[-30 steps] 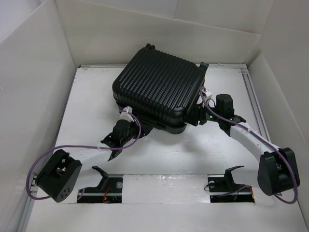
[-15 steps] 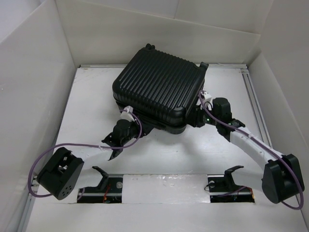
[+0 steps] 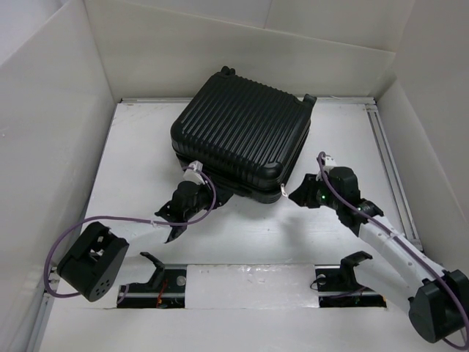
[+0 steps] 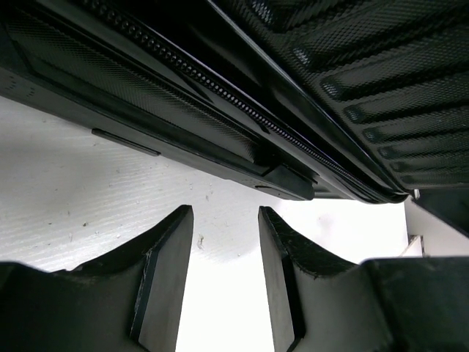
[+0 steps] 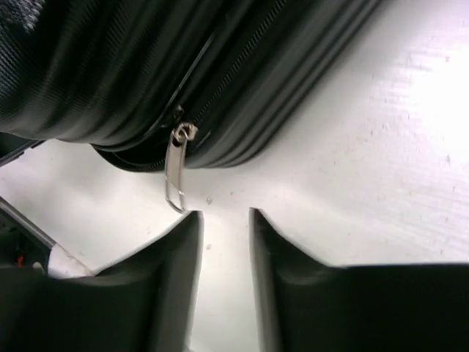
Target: Pack the luggage
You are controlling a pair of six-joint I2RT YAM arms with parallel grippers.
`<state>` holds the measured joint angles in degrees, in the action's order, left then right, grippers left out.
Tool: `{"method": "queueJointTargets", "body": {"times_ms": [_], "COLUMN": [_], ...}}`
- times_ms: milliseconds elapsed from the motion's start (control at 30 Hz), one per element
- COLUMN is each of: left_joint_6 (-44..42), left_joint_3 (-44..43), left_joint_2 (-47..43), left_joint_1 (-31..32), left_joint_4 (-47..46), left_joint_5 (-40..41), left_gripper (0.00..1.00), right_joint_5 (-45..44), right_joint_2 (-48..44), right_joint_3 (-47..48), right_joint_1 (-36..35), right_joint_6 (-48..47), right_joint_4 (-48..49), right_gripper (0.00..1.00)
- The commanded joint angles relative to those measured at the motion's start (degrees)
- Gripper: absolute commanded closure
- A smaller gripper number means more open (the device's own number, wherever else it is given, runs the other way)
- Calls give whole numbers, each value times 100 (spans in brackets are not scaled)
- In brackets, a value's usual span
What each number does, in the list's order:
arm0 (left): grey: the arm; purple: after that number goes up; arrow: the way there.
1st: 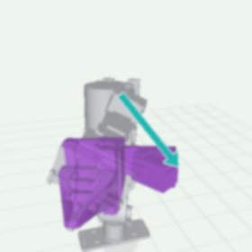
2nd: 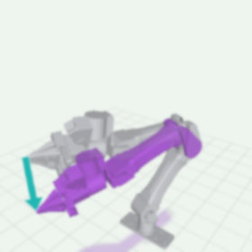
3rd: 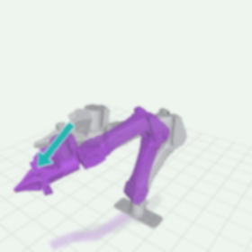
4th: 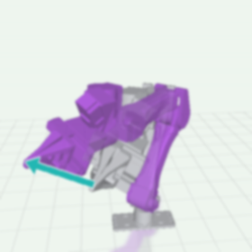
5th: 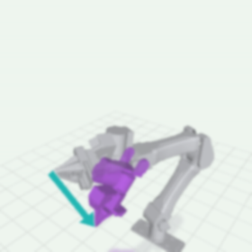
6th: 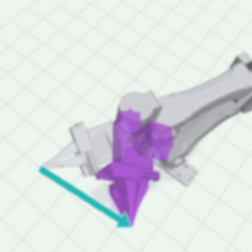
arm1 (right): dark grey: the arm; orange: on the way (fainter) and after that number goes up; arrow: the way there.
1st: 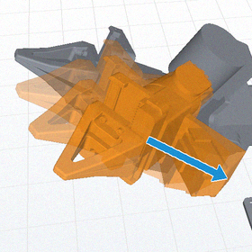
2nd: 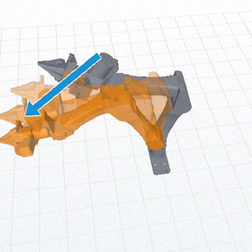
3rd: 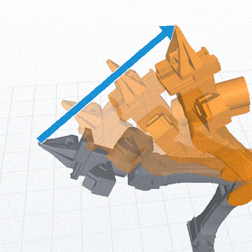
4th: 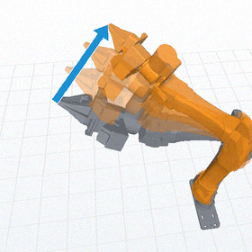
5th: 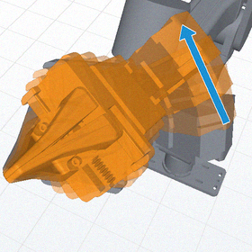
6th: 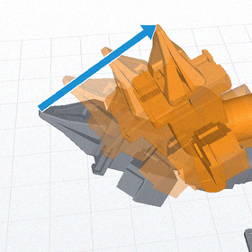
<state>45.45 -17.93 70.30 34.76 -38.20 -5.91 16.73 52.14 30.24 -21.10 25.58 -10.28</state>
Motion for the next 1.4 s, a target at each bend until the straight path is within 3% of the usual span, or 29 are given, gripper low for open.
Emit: {"method": "queueJointTargets", "body": {"times_ms": [0, 100, 267, 533, 700, 833, 867, 1033, 1233, 1367], "left_joint_6": [-72, -72, -124, -177, -177, -177, -177, -63, 104, 166], "left_joint_3": [-105, -105, -53, -105, -219, -333, -386, -448, -150, 202], "left_joint_2": [-192, -472, -755, -641, -272, 88, 272, 704, 609, 248], "left_joint_1": [-22, -22, -22, -22, -22, -22, -22, -22, -22, -22], "left_joint_4": [-154, -4, 313, 313, 41, -170, -223, -811, -1557, -1559], "left_joint_5": [-15, -15, -15, -155, -261, -367, -367, -665, -718, -342], "left_gripper": [63, 63, 62, 55, 55, 55, 55, 55, 55, 44], "right_joint_5": [-109, -109, -302, 32, 172, 173, 173, 102, -90, -30], "right_joint_2": [-318, -433, 199, 1184, 1386, 1580, 1650, 1650, 1055, 754], "right_joint_3": [139, 534, 1273, 1274, 1221, 1273, 1274, 1082, 712, 632], "right_joint_1": [-130, -131, -298, -508, -509, -509, -509, -631, -808, -860], "right_joint_6": [-8, -316, -659, -660, -660, -660, -660, -608, -494, -440], "right_joint_4": [-218, -359, -633, -159, 78, 185, 185, 237, 36, -17], "right_gripper": [53, 45, 45, 44, 52, 71, 82, 100, 100, 100]}}
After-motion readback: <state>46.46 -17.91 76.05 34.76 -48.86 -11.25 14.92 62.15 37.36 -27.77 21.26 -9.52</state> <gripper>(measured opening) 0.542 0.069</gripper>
